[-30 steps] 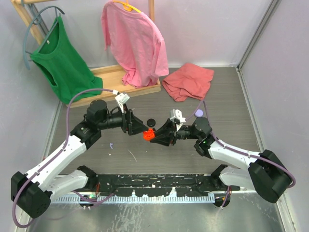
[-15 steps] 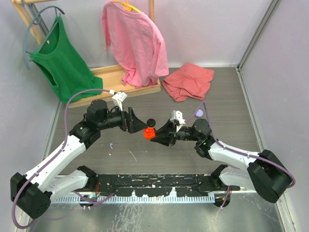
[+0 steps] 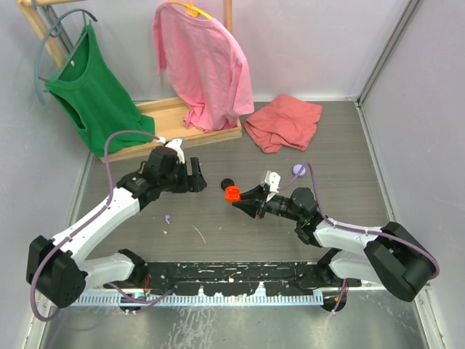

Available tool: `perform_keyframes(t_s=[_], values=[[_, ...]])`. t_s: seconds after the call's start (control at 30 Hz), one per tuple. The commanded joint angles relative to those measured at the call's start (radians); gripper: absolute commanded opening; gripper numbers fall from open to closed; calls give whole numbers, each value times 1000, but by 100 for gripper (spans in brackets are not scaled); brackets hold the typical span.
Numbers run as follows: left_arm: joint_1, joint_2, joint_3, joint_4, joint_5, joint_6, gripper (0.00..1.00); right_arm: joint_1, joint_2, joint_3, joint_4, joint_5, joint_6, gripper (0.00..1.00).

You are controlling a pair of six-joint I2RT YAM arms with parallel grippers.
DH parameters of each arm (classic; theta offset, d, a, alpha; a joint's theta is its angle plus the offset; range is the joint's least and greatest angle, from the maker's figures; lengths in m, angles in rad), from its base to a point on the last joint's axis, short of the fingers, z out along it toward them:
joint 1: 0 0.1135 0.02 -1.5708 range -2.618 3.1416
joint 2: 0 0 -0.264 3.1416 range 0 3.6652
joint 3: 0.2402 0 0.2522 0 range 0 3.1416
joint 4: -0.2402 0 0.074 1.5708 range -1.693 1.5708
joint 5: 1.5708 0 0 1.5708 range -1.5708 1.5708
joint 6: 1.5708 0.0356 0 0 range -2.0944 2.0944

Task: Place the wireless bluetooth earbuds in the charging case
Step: Pick up the earbud from the center of the board.

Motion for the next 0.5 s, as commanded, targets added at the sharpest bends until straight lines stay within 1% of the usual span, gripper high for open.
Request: perform_keyframes(t_s=[0.0, 0.17, 0.27, 0.47], values=[[5, 54, 39, -27, -209, -44, 79, 2, 19, -22, 123, 94, -38, 1], [15, 156, 48, 13, -303, -58, 75, 2, 34, -60, 188, 145, -42, 1], [31, 241, 65, 43, -307, -47, 72, 2, 52, -68, 201, 165, -47, 1], [61, 409, 138, 65, -298, -22, 57, 3, 67, -71, 211, 171, -45, 1]])
